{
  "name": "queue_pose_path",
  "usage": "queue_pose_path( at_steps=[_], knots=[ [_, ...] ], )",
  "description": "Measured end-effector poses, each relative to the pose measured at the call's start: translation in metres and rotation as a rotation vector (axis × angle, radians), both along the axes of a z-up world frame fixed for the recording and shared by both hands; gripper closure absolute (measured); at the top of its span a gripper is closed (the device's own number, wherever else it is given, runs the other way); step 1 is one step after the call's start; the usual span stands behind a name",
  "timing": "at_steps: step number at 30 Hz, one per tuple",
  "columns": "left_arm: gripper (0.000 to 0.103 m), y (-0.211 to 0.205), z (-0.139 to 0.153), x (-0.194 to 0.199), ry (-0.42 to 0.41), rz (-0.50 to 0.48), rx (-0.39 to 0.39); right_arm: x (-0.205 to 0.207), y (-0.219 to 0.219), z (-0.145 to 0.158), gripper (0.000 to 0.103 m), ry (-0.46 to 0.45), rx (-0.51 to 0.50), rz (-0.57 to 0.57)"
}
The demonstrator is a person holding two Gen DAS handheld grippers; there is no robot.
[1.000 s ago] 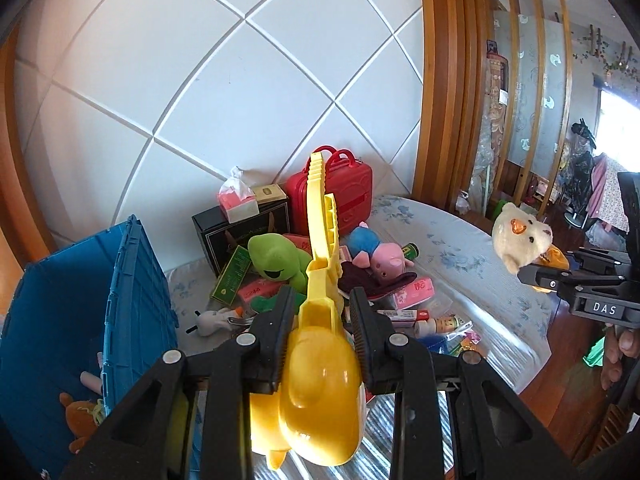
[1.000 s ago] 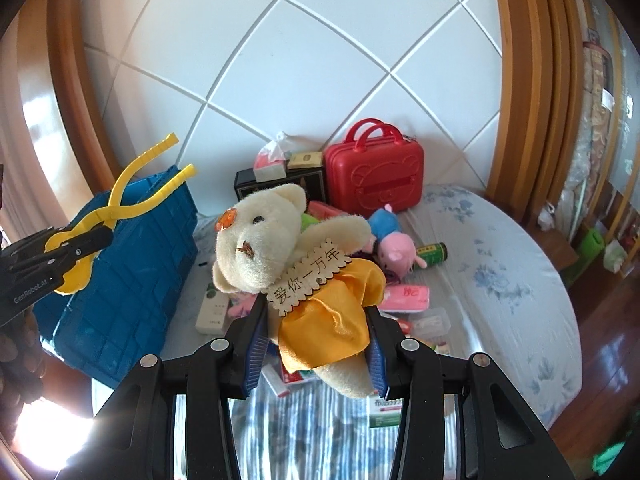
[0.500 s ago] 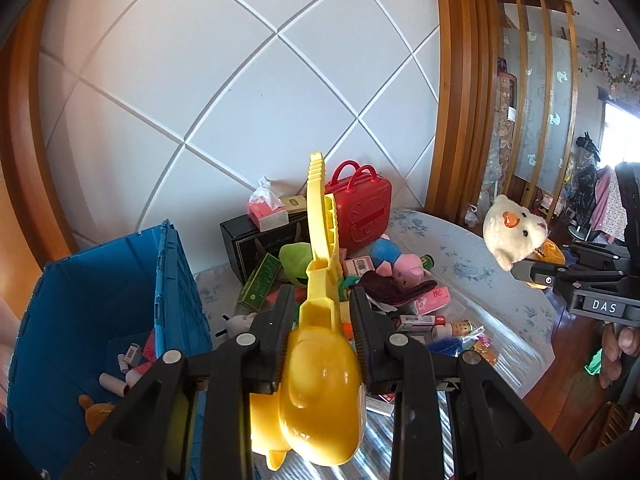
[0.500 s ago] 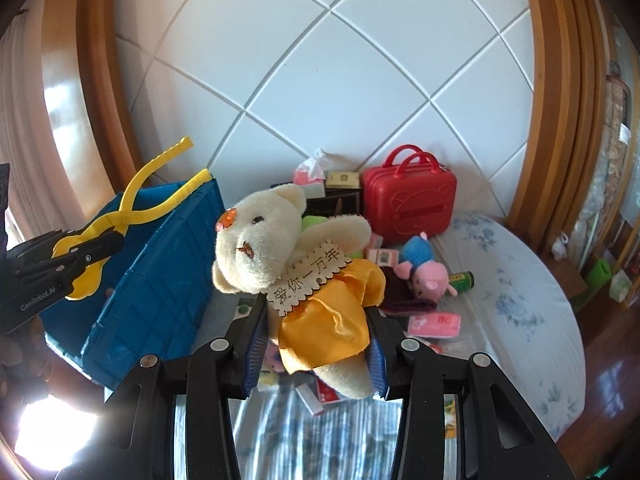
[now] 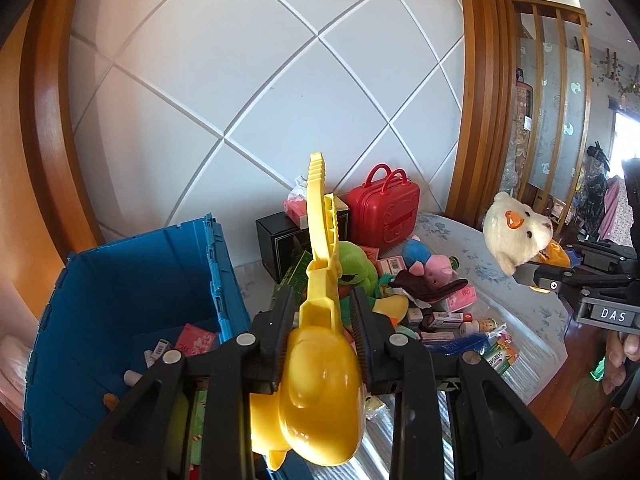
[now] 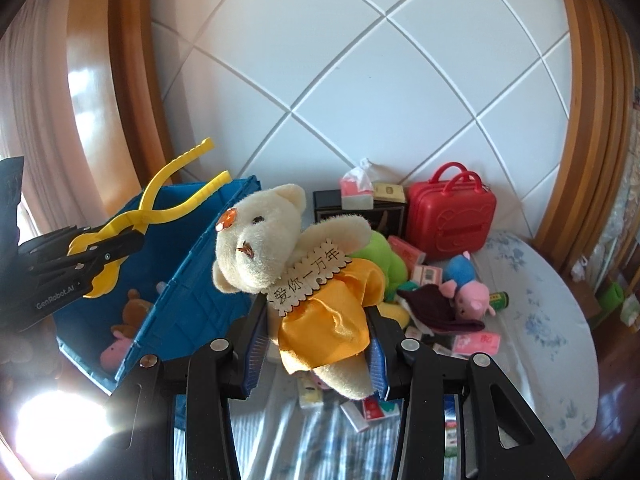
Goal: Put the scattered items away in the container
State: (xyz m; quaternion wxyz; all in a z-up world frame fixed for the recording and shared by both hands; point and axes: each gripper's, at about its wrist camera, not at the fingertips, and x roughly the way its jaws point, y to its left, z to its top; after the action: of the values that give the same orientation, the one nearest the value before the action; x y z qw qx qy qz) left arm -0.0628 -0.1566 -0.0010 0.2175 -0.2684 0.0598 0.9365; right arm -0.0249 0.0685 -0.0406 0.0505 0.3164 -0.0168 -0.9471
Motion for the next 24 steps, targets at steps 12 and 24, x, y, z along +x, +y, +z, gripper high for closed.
queue_pose_path(
  at_steps=[12,24],
  knots=[
    [0.075,-0.070,-0.004,-0.015,-0.008,0.068,0.014,-0.028,-0.073,-0.002,0.062,-0.009,0.002,0.070],
    [0.075,-0.135,-0.008,-0.035,-0.011,0.161,0.031,-0.068,-0.148,0.003,0.061,0.013,0.021,0.180]
  ],
)
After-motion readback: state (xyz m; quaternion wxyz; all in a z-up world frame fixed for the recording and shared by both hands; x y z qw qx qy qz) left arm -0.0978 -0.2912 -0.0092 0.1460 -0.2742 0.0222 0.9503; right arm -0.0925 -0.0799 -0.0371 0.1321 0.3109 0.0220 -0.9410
